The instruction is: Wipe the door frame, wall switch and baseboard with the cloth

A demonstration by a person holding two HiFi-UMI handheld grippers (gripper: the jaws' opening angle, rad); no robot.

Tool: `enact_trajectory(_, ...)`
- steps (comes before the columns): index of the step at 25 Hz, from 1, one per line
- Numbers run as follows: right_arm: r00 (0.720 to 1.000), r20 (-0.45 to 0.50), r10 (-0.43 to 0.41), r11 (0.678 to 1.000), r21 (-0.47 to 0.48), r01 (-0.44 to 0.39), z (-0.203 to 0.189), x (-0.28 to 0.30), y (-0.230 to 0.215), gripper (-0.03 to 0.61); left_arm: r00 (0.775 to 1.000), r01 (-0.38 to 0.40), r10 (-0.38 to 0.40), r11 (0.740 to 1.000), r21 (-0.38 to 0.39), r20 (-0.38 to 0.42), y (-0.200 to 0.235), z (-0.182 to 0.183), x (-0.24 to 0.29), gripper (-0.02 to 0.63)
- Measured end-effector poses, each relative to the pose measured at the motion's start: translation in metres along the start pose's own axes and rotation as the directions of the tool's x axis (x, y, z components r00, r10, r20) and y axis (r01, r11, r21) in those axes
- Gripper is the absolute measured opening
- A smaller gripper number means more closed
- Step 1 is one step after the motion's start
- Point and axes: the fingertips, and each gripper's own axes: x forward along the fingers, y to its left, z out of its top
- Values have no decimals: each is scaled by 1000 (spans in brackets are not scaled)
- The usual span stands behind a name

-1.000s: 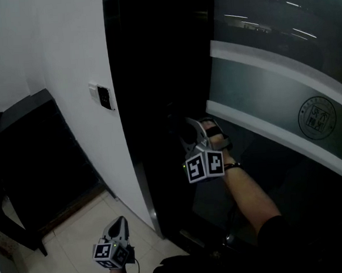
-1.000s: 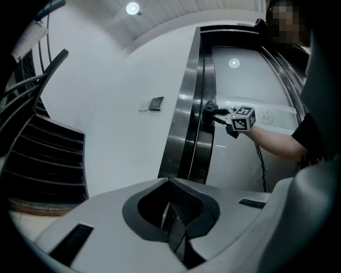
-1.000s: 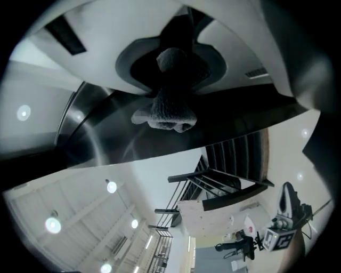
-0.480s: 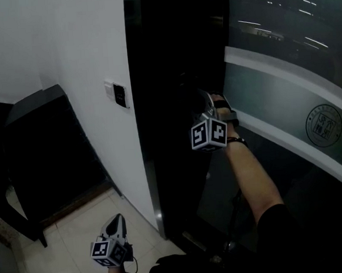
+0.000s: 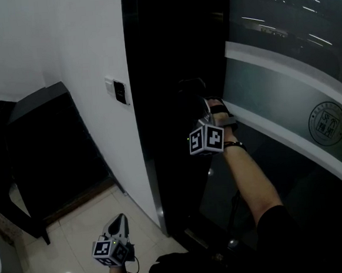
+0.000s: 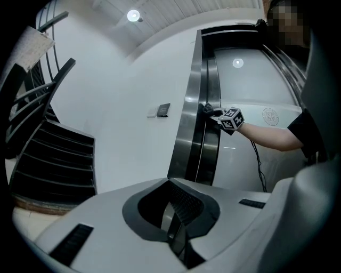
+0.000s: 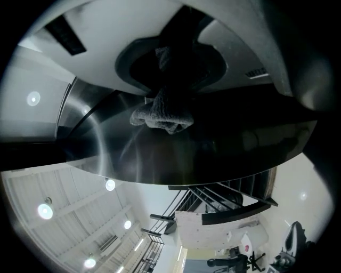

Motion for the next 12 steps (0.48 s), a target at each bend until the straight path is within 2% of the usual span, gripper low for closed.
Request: enact_trajectory(12, 999, -23, 44, 999, 19, -44, -10, -8, 36, 95, 1000, 4, -4, 1000, 4, -16, 1, -5, 2, 3)
